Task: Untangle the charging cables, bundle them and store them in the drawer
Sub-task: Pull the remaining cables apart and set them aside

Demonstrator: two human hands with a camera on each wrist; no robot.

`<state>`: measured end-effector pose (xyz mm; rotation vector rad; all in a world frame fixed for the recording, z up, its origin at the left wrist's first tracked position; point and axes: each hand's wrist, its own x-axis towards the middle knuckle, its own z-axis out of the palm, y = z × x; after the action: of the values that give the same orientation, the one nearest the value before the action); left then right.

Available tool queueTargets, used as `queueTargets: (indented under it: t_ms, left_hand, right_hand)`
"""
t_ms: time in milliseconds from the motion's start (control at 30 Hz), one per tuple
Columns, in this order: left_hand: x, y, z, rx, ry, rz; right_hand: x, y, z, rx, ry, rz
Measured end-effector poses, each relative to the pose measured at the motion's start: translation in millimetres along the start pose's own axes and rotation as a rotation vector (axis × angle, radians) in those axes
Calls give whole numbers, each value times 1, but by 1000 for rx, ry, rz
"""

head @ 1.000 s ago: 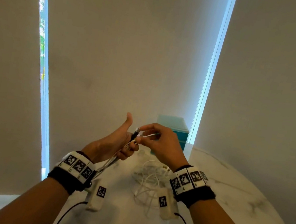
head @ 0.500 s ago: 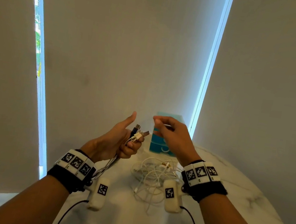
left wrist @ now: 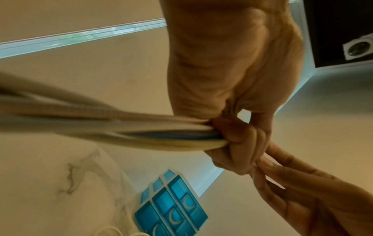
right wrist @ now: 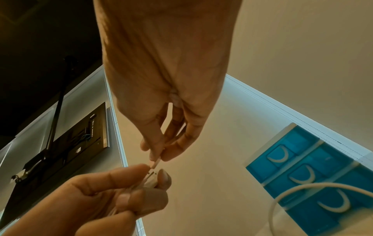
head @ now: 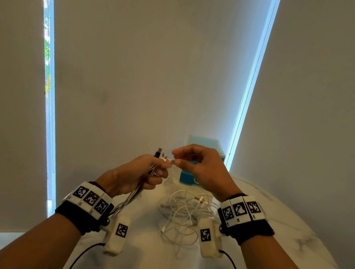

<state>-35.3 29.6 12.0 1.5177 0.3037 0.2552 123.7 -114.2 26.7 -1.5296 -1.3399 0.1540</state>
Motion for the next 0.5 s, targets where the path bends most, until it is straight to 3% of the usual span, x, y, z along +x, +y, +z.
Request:
queueTargets:
  t_ms: [200, 333, 500]
  left_hand:
    - [1, -5, -2, -121, -3, 117]
    - [2, -10, -9, -229, 15, 170]
    - [-3, -6, -5, -24, -21, 154]
  right_hand:
    - [1, 3, 1, 50, 50, 85]
    - [-1, -2, -4, -6, 4, 56]
    - [0, -22, -5, -210, -148, -66]
